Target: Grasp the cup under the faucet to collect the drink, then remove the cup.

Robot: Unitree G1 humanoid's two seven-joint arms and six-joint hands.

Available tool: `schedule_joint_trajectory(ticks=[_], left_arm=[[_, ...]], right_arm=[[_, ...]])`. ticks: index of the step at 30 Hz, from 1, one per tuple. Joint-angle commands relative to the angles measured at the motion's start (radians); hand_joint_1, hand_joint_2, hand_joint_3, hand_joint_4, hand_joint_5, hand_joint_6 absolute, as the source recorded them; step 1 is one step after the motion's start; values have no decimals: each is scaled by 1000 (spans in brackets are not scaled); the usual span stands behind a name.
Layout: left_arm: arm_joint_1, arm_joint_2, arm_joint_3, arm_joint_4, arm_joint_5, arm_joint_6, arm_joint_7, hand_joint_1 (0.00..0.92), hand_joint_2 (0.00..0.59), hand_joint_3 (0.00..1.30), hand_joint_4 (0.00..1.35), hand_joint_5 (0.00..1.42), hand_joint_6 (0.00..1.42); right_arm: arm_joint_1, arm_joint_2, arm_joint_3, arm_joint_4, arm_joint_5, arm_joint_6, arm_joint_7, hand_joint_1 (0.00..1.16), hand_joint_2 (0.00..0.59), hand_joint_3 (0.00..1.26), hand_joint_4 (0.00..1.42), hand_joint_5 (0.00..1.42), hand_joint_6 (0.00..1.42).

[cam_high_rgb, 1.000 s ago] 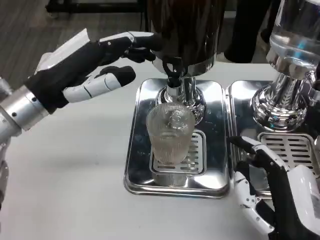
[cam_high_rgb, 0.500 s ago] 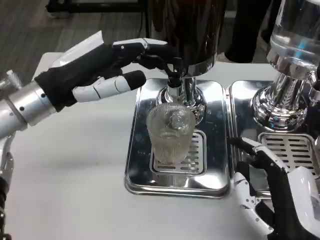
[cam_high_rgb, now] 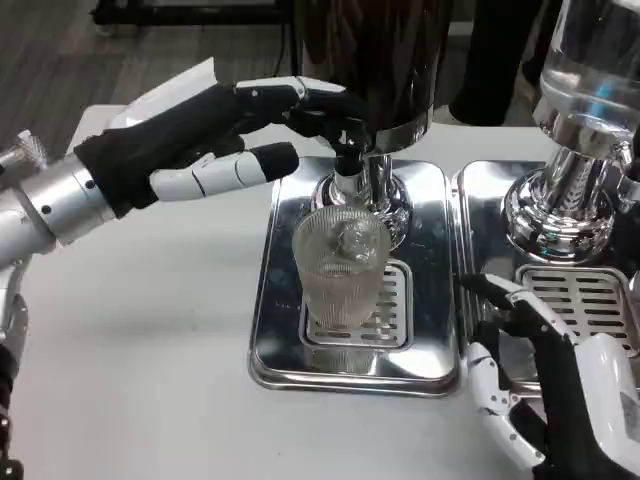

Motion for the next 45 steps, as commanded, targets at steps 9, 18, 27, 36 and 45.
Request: schedule_joint_trajectory(ticks=[9, 18, 27, 36, 45], left_arm=[[-6, 33, -13, -25, 56, -84, 7, 0, 95, 277, 232, 284, 264], [13, 42, -16, -52, 67, -107, 23, 0, 94, 277, 232, 281, 257], [37, 42, -21, -79, 63, -101, 23, 0, 94, 277, 232, 275, 256], [46, 43, -24, -95, 60, -94, 19, 0, 93, 277, 232, 274, 255], [68, 49, -34, -127, 34, -79, 2, 0, 93, 277, 232, 274, 255]], right_arm=[[-6, -4, -1, 14, 6, -17, -6, 360, 535, 340, 294, 277, 381], [-4, -10, -4, 9, 10, -17, 3, 358, 531, 340, 294, 275, 382], [0, -17, -6, 1, 15, -13, 9, 354, 527, 339, 294, 273, 382], [0, -20, -9, -5, 18, -10, 12, 352, 526, 339, 294, 272, 382], [-11, -21, -9, 6, 24, -12, 17, 350, 526, 339, 294, 272, 363]])
